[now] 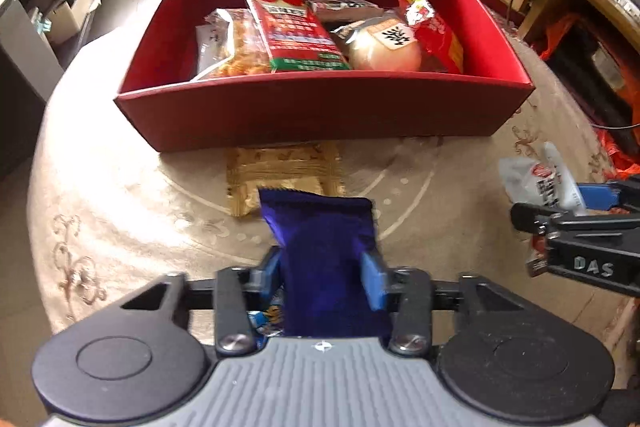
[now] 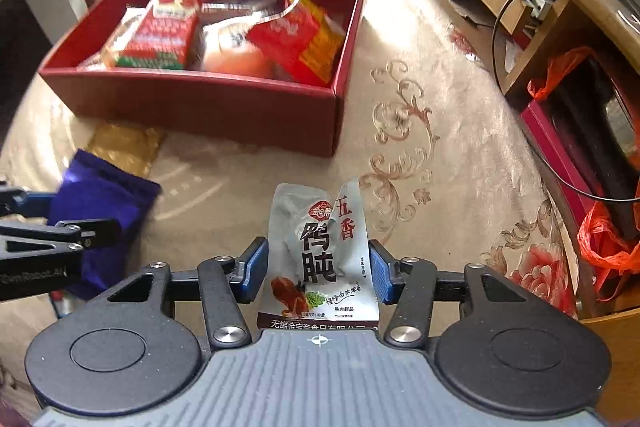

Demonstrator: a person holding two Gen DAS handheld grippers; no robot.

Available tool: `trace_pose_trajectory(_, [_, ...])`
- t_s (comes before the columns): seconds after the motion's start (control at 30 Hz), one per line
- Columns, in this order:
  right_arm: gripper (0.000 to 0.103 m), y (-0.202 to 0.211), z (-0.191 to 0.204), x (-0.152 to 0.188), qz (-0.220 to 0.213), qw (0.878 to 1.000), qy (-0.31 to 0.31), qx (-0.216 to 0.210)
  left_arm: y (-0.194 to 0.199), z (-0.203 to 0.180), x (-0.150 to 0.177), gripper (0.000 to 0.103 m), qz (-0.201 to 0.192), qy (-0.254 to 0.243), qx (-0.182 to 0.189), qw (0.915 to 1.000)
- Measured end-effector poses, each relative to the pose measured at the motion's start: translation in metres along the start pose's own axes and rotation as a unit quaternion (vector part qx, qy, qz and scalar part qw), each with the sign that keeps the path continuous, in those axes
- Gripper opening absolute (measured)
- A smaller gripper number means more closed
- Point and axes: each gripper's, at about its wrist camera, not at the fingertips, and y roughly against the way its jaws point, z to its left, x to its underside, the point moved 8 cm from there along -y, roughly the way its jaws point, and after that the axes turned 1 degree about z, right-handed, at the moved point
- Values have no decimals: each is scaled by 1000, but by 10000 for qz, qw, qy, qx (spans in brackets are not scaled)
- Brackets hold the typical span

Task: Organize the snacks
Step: 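Lift the blue bag and white jerky pouch off the table with both grippers, then carry the blue bag and white pouch over the red box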

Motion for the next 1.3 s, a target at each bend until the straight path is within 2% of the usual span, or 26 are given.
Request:
trace_pose_trajectory(0.1, [60,7,6,-2,-99,9999,-40,-102,-1,5,1,37,55,161,134,9998])
trace_pose_trajectory(0.17, [60,10,9,-5,-172,9996,-66,-193,-2,5,0,45,89,160,166,9997])
trace_pose_trajectory(0.23, [60,10,9,-10,-219,9994,-92,-241,-7,5,-1,67,103,191,24,9998])
trace_pose_trajectory(0.4, [60,12,10,-17,-268,9990,-111,-351,-17,-15,4,82,261,-155,-171,9994])
trace_pose_trajectory(0.53, [61,14,9,-19,-278,9983,-144,-499,-24,-25,12,87,283,-503,-560,9968])
trace_pose_trajectory(0.57, [61,15,9,-19,-294,9983,-122,-497,-24,-25,12,86,246,-436,-551,9972])
trace_pose_trajectory(0.6, [61,16,8,-19,-309,9983,-98,-484,-23,-25,12,77,222,-373,-508,9978])
trace_pose_trajectory(0.63, [61,17,8,-19,-322,9983,-94,-485,-21,-26,11,62,196,-365,-452,9981])
trace_pose_trajectory(0.8, [61,23,7,-19,-413,9976,-88,-549,-13,-21,11,60,78,-397,-614,9973])
trace_pose_trajectory(1.07, [61,30,4,-25,-565,9966,-179,-575,12,-7,4,60,-163,-24,-326,9993])
trace_pose_trajectory(1.3, [60,35,5,-40,-770,9950,-286,-577,30,-4,-15,60,-479,61,-136,9987])
